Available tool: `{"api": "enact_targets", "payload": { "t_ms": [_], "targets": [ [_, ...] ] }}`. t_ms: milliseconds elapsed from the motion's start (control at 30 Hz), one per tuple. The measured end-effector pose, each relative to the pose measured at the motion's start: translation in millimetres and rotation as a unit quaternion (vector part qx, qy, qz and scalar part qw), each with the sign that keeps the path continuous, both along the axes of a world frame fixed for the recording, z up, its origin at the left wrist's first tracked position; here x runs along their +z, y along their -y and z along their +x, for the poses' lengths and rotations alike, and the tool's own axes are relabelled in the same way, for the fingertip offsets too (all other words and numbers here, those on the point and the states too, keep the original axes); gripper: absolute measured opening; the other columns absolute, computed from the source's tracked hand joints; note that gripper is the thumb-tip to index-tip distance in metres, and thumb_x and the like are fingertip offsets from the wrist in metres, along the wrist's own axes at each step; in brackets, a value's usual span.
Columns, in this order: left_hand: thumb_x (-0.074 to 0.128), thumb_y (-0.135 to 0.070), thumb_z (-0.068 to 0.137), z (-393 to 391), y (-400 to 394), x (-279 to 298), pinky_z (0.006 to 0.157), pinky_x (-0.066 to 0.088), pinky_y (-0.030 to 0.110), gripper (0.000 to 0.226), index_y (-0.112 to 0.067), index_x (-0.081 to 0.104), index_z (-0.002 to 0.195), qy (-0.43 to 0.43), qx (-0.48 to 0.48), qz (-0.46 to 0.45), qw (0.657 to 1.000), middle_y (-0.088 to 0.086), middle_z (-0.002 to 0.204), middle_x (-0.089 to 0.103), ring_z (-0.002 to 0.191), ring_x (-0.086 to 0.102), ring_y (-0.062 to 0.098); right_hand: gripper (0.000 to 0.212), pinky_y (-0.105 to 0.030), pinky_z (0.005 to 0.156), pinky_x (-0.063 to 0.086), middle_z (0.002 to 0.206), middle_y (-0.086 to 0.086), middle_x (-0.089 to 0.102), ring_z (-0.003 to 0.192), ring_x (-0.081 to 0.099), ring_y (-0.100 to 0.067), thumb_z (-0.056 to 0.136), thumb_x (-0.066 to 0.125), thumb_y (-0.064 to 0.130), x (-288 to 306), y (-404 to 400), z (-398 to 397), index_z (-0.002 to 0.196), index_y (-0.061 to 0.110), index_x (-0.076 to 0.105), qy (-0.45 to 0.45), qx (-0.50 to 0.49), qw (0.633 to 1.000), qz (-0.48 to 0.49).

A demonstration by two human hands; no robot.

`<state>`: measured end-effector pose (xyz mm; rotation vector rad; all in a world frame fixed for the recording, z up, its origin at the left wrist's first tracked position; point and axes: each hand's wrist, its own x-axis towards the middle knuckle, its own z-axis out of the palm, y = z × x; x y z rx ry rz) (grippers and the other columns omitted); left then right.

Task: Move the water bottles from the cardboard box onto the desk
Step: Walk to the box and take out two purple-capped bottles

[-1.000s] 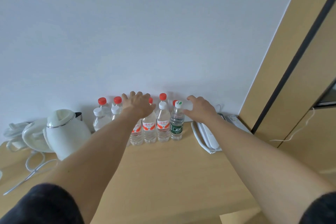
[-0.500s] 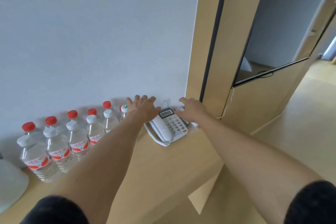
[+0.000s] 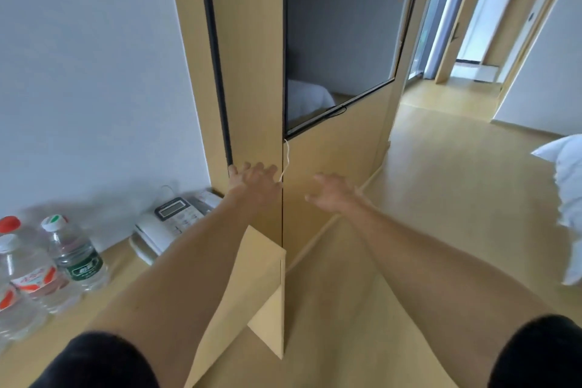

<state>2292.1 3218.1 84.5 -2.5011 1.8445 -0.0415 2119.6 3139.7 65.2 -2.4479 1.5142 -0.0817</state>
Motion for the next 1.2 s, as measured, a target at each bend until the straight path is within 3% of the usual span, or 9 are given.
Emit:
{"api": "enact_targets", "payload": {
  "t_ms": [367,567,900,1200],
  "targets": [
    [0.030,-0.049,0.105,-206.8,106.1,-22.5,0.111,0.027,0.055,0.051,-0.028,0.033,0.152,0.009,-0.125,0.039,0.991,0.007,0.151,0.043,0.139,0.037,0.033,0.065,-0.043,0.106,0.043,0.142,-0.010,0.052,0.133,0.048,-0.031,0.093,0.056,0.057,-11.0,46.0,-223.0,0.149,0.029,0.040,0.001,-0.133,0.991,0.001],
    [0.028,-0.050,0.104,-297.5,153.8,-26.0,0.110,0.029,0.046,0.053,-0.031,0.033,0.153,-0.026,-0.189,0.039,0.981,0.004,0.155,0.040,0.140,0.035,0.030,0.065,-0.043,0.108,0.042,0.145,-0.008,0.050,0.134,0.047,-0.031,0.093,0.057,0.057,-10.1,61.2,-319.7,0.150,0.029,0.041,0.004,-0.222,0.975,0.004],
    [0.026,-0.052,0.104,-402.2,249.3,-35.9,0.109,0.033,0.047,0.055,-0.028,0.031,0.153,-0.021,-0.287,0.056,0.956,0.006,0.155,0.039,0.138,0.040,0.031,0.067,-0.047,0.112,0.039,0.149,-0.009,0.047,0.138,0.044,-0.030,0.095,0.055,0.057,-24.9,115.6,-418.6,0.152,0.027,0.037,-0.010,-0.341,0.940,0.022],
    [0.027,-0.050,0.105,-433.0,391.5,-28.7,0.107,0.033,0.044,0.054,-0.027,0.030,0.154,-0.012,-0.352,0.057,0.934,0.008,0.153,0.040,0.135,0.040,0.033,0.066,-0.044,0.106,0.046,0.152,-0.005,0.044,0.136,0.047,-0.027,0.094,0.056,0.055,-14.9,224.9,-448.1,0.152,0.030,0.037,0.013,-0.425,0.905,0.024]
  ]
}}
